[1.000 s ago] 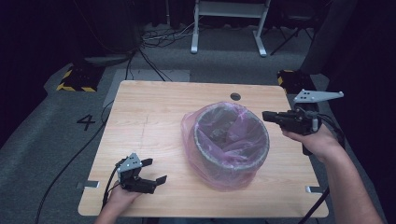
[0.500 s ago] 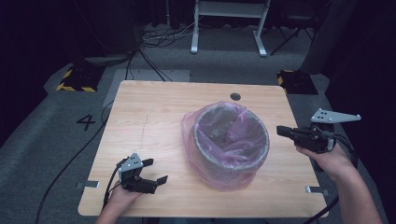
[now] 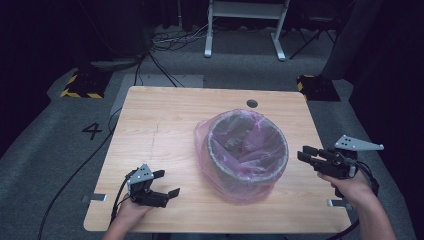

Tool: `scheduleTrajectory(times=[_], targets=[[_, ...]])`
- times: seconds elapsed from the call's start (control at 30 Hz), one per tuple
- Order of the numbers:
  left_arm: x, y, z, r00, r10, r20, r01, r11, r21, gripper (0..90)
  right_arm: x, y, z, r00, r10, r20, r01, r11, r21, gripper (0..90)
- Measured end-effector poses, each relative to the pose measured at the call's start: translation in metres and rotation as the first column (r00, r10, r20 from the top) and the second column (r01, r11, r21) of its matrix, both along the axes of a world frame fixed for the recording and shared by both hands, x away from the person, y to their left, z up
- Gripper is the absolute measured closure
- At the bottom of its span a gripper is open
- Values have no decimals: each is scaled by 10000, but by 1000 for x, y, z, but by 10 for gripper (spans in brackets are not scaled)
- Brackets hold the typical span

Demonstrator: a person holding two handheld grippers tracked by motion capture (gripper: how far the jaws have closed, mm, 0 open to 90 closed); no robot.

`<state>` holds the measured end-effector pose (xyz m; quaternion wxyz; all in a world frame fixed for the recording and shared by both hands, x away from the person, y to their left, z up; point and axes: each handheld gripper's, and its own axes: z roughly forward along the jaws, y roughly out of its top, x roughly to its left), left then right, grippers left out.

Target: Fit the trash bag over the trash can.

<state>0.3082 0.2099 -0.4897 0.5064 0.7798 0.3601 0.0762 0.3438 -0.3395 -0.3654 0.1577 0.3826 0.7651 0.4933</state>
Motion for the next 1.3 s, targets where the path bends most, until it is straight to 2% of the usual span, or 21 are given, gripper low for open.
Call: scheduleTrajectory(times=[0.07,0.13,0.2,0.33,0.5,0.63,0.67,0.87,1.13,1.3], targets=[[0,0,0,10000,10,7,-10,10000,-23,70,-2,-2,-3,9990,-37,436,27,9997,235,399],[0,0,0,10000,28,0,-28,10000,-85,70,-3,-4,-5,9980,-149,609,127,9993,361,295],[0,0,0,10000,21,9,-21,9999,-106,69,-2,-5,-7,9978,-442,501,420,9982,423,152],[0,1,0,10000,36,29,-36,9999,-131,67,-4,-6,-15,9941,-886,625,861,9954,417,25],[0,1,0,10000,38,29,-38,9999,-132,67,-8,-14,-30,9921,-1157,488,1130,9921,553,0],[0,0,0,10000,27,-2,-27,9999,-142,66,-12,-20,-43,9867,-1543,514,1516,9871,519,0],[0,0,0,10000,15,2,-15,9999,-138,66,-13,-22,-47,9855,-1629,478,1610,9861,413,0],[0,0,0,10000,15,-35,-16,9999,-104,64,-19,-30,-69,9771,-2122,139,2113,9762,483,0],[0,0,-1,10000,52,-34,-52,10000,-56,64,-27,-34,-98,9679,-2506,-169,2512,9666,507,0],[1,-1,-1,10000,8,-61,-8,10000,-33,64,-33,-34,-113,9555,-2945,-177,2948,9554,187,0]])
